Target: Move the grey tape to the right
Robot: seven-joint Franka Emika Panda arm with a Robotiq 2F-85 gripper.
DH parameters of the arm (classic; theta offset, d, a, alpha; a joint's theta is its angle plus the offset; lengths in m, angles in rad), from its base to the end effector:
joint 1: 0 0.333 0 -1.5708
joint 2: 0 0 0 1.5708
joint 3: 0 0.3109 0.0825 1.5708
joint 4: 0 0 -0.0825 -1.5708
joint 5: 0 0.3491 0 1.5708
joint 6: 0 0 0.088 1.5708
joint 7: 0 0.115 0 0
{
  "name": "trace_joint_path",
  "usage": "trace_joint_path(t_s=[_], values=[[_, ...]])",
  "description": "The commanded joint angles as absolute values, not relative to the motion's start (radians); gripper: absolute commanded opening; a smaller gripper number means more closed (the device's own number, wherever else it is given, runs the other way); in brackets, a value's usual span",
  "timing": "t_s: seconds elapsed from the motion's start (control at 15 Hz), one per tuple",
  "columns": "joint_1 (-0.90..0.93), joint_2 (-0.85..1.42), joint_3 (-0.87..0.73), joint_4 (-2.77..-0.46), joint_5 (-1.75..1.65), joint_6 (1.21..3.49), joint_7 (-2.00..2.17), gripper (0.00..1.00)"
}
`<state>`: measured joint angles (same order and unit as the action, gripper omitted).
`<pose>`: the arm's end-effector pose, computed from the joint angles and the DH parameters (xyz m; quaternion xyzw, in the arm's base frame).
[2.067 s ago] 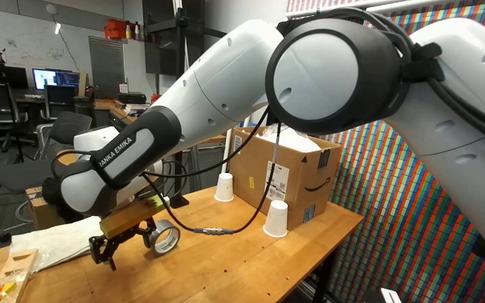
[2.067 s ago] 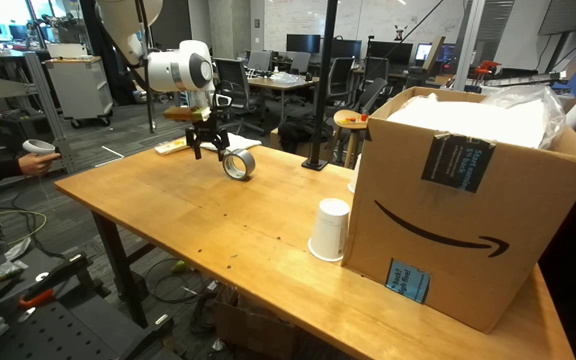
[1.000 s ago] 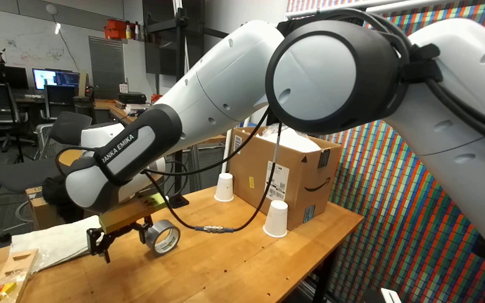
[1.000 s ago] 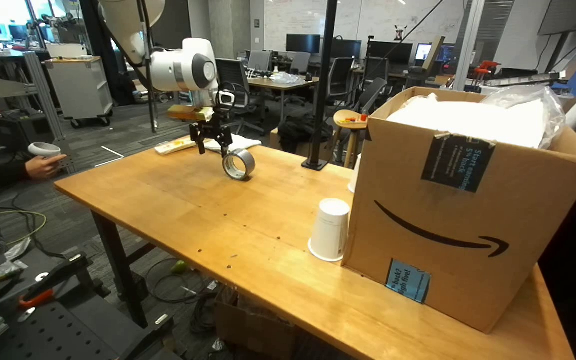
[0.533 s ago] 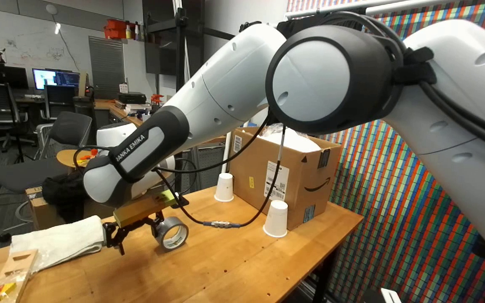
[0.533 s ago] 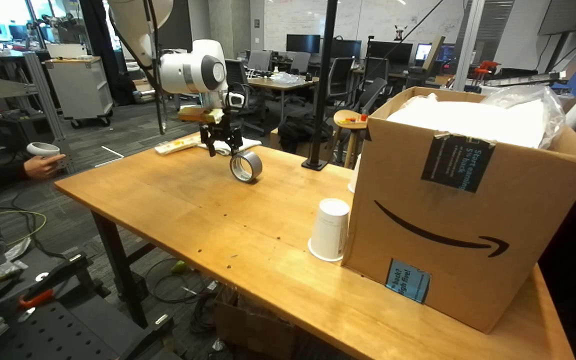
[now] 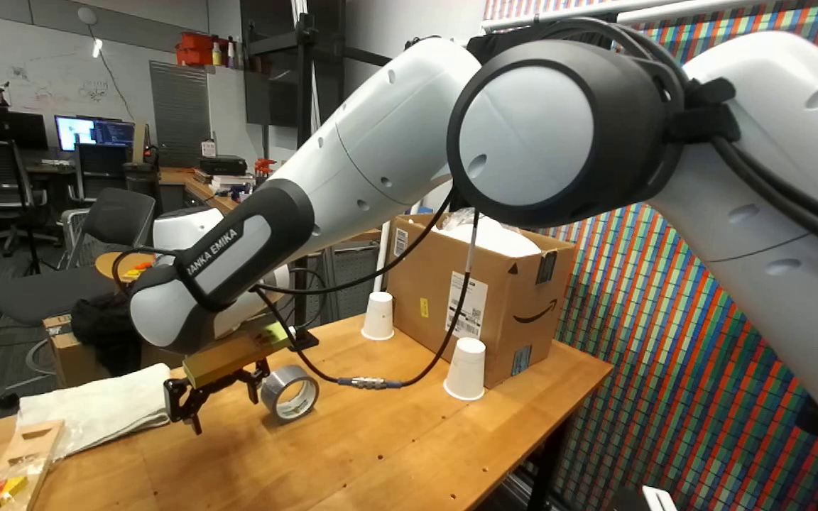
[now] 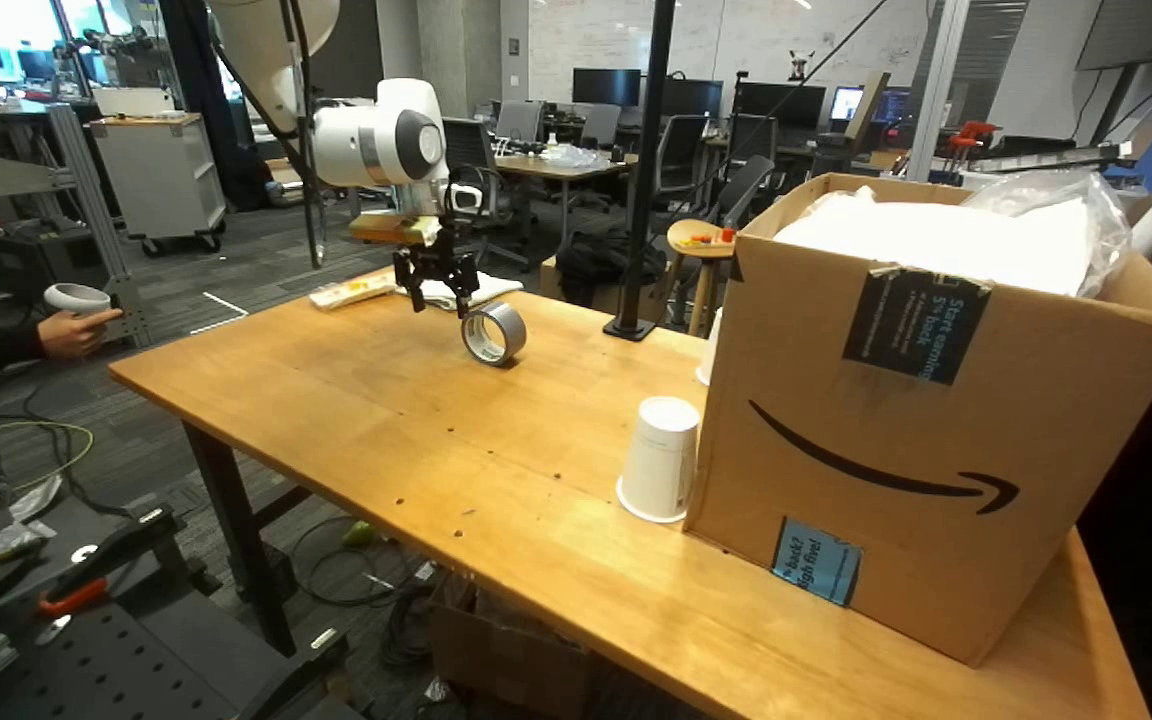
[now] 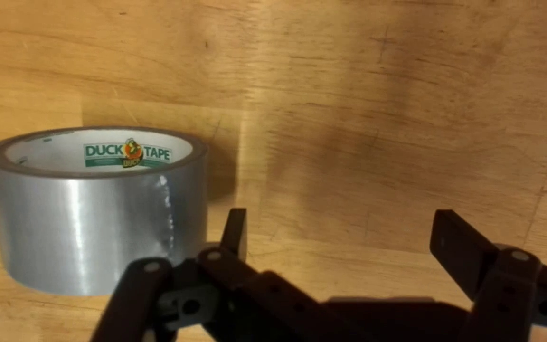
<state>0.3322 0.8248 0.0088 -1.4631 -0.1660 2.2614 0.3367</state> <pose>0.6495 0.2236 0.1992 0.9966 0.0544 0.0076 0.0609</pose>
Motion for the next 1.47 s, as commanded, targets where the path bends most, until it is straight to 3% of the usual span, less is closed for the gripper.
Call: trace_joint_path(t_s=[0.0, 1.4], values=[[0.336, 0.804, 0.012, -1.490, -0.165, 2.276, 0.326, 1.00], [0.284, 0.794, -0.020, -1.525, -0.170, 2.287, 0.328, 1.00]])
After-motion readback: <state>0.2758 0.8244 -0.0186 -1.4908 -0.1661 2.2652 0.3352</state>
